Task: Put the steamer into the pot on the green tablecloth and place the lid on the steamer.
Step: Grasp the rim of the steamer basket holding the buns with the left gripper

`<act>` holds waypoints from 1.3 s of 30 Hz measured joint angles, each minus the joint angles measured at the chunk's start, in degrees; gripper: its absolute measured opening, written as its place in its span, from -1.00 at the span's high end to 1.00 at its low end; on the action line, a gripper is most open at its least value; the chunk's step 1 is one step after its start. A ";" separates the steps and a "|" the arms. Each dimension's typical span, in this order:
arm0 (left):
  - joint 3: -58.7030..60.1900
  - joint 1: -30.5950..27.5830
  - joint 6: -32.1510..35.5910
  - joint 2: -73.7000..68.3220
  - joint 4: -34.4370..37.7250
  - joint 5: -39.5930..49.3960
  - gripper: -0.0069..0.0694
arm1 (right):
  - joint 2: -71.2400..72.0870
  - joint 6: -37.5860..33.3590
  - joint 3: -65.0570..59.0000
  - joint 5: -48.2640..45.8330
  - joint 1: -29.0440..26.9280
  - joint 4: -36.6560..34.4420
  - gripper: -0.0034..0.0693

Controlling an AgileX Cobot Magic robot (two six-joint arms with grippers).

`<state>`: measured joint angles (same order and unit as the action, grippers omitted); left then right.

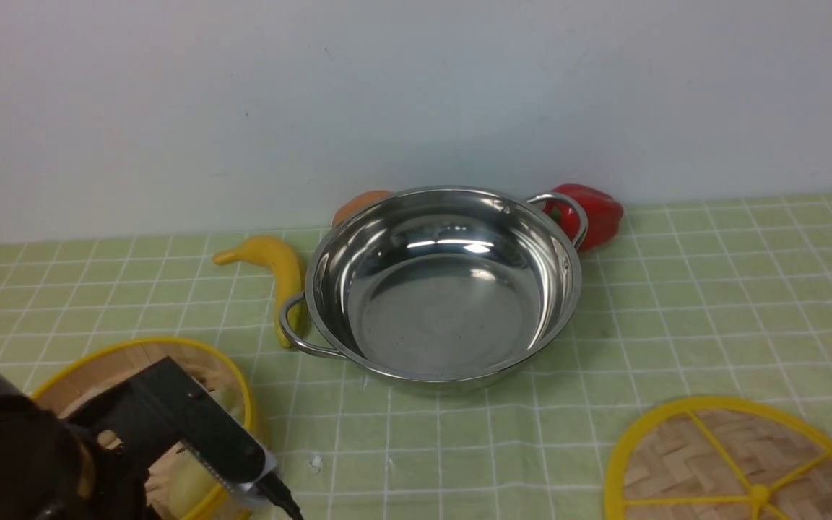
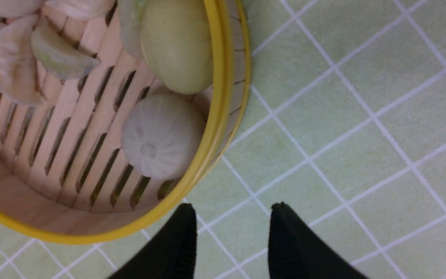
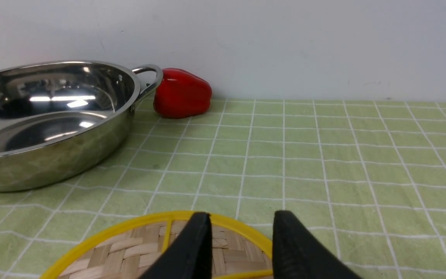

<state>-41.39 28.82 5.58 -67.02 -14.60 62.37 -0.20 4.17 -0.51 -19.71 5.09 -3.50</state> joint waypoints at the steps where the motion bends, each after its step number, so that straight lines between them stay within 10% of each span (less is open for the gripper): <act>1: 0.00 0.00 -0.05 -1.29 0.00 -0.13 0.10 | 0.00 0.00 0.00 0.00 0.00 0.00 0.24; 14: 0.00 0.00 -1.97 -11.91 0.49 -11.89 0.08 | 0.00 0.00 0.00 0.00 0.00 0.00 0.24; 25: 0.00 0.00 -17.00 -16.85 -7.97 -11.78 0.08 | 0.00 0.00 0.00 0.00 0.00 0.00 0.24; 39: 0.00 0.00 -14.94 -16.85 -6.50 -12.59 0.08 | 0.00 0.00 0.00 0.00 0.00 0.00 0.24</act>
<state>-41.39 28.82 -9.36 -83.87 -21.09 49.78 -0.20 4.17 -0.51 -19.71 5.09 -3.50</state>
